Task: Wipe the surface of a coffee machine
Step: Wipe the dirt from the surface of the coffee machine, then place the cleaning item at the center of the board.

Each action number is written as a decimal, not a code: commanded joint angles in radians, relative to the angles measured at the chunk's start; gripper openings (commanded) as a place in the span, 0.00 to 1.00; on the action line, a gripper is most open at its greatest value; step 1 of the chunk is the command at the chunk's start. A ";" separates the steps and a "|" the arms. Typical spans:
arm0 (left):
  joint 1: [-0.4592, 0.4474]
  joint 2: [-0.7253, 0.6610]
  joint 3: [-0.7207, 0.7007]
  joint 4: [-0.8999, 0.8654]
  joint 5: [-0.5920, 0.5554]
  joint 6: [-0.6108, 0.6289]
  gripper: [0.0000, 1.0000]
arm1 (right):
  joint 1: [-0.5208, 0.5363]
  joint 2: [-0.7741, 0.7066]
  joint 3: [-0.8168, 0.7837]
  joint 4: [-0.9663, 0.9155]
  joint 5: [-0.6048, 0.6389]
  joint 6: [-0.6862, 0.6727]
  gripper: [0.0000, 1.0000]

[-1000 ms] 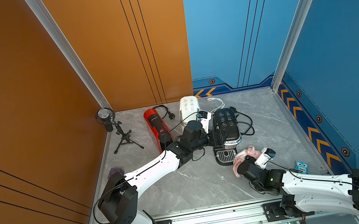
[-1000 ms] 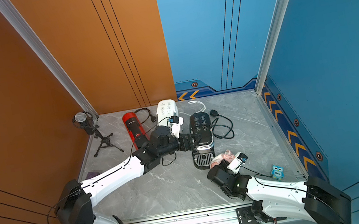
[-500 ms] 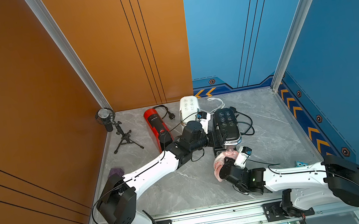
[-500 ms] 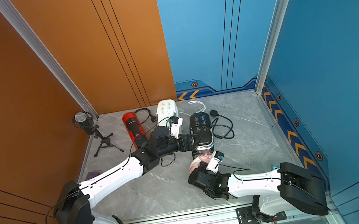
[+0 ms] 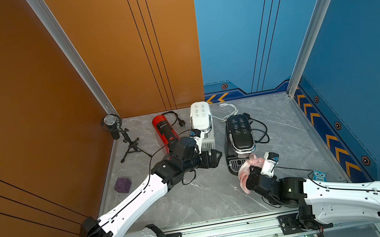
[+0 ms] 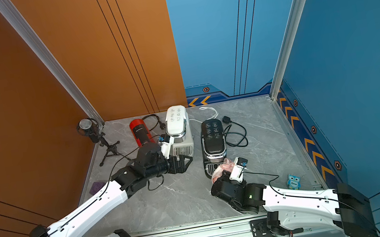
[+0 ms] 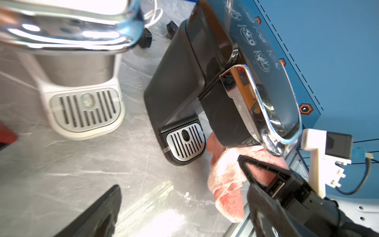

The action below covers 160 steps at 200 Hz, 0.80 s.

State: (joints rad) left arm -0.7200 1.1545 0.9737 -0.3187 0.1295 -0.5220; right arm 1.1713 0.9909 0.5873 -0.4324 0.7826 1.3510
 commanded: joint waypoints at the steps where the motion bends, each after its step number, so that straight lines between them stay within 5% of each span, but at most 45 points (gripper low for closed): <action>1: 0.043 -0.157 -0.013 -0.174 -0.092 0.060 0.99 | 0.059 0.066 0.139 -0.122 0.023 -0.144 0.00; 35: 0.142 -0.296 0.008 -0.349 -0.133 0.084 0.99 | 0.115 0.323 0.348 -0.090 -0.043 -0.279 0.00; 76: 0.387 -0.347 -0.046 -0.412 -0.043 0.098 0.99 | 0.068 0.764 0.704 -0.095 -0.361 -0.516 0.07; 101: 0.560 -0.339 -0.089 -0.413 0.017 0.084 0.99 | 0.047 0.917 0.805 -0.087 -0.447 -0.536 0.32; 120: 0.651 -0.327 -0.110 -0.414 0.063 0.067 0.99 | 0.014 0.977 0.843 -0.105 -0.516 -0.524 0.41; 146: 0.680 -0.344 -0.117 -0.414 0.061 0.070 0.99 | -0.001 0.954 0.836 -0.133 -0.499 -0.521 0.68; 160: 0.683 -0.351 -0.120 -0.414 0.053 0.075 0.99 | -0.001 0.934 0.846 -0.173 -0.484 -0.530 0.74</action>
State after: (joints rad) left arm -0.0494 0.8257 0.8627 -0.7158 0.1528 -0.4530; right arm 1.1709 1.9732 1.4017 -0.5102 0.3103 0.8425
